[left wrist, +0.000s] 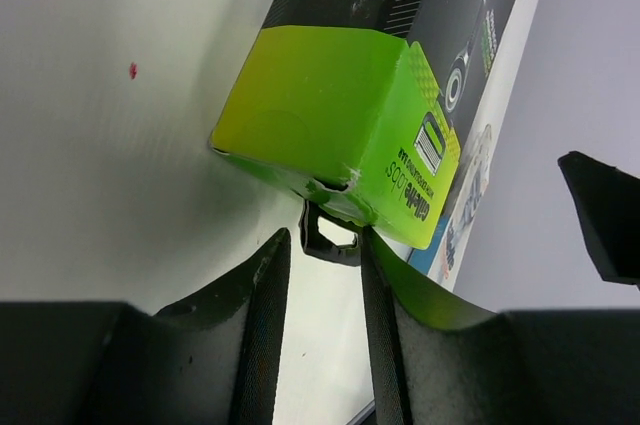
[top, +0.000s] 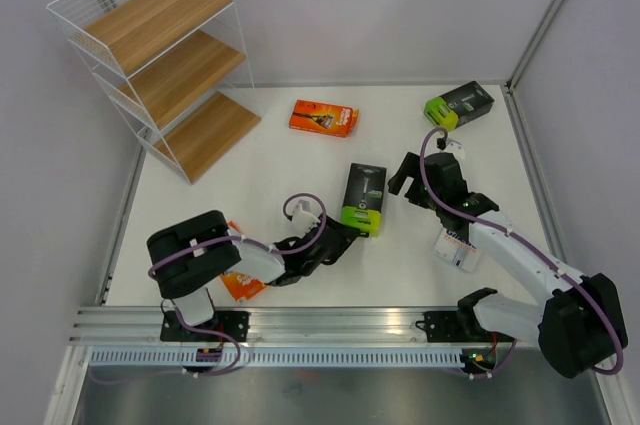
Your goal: Place and organize the shaving razors onto the shelf
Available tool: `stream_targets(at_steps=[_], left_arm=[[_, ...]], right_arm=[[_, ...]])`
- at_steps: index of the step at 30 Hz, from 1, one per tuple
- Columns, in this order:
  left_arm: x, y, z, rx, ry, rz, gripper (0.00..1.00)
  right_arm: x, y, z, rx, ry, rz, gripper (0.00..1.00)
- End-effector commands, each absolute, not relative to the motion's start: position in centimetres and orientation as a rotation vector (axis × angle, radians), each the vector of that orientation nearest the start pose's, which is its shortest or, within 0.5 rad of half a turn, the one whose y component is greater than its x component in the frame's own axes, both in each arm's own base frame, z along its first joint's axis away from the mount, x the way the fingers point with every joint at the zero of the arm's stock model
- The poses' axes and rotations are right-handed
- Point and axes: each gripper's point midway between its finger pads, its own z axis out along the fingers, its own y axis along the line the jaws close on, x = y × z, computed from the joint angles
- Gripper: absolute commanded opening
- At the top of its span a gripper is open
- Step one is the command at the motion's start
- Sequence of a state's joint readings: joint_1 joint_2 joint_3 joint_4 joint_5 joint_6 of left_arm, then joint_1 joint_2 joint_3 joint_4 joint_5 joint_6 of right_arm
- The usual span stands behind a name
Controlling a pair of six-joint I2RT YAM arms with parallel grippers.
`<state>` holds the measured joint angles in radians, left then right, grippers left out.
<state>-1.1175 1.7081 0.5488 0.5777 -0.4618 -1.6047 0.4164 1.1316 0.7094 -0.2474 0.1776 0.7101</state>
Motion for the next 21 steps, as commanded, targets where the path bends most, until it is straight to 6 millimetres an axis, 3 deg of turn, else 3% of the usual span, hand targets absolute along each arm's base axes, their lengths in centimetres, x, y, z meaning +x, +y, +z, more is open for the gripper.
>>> stream_targets(at_steps=[1, 7, 8, 13, 15, 16, 17, 21], left_arm=[[23.4, -37.4, 6.1, -0.821, 2.045, -1.2, 0.4], [24.1, -37.1, 6.0, -0.823, 1.975, -1.255, 0.37], [24.4, -37.4, 6.9, -0.812, 1.94, -1.295, 0.34], [24.9, -37.8, 6.9, -0.719, 1.929, -1.265, 0.29], [25.1, -37.6, 6.7, -0.71, 1.931, -1.23, 0.24], [25.5, -37.3, 6.5, -0.712, 1.928, -1.214, 0.16], [25.7, -37.0, 6.2, -0.72, 1.937, -1.195, 0.02], [27.5, -35.0, 5.9, -0.738, 1.914, -1.152, 0.02]], right_arm=[[31.2, 13.4, 13.1, 0.422, 2.198, 0.439, 0.98], [31.4, 13.1, 13.1, 0.418, 2.192, 0.427, 0.98], [31.5, 13.2, 12.9, 0.415, 2.197, 0.427, 0.98], [31.5, 13.3, 12.7, 0.416, 2.204, 0.433, 0.98], [31.5, 13.3, 12.7, 0.414, 2.202, 0.433, 0.98], [31.5, 13.3, 12.7, 0.417, 2.201, 0.433, 0.98], [31.5, 13.3, 12.7, 0.416, 2.202, 0.434, 0.98], [31.6, 13.3, 12.6, 0.41, 2.205, 0.43, 0.98]])
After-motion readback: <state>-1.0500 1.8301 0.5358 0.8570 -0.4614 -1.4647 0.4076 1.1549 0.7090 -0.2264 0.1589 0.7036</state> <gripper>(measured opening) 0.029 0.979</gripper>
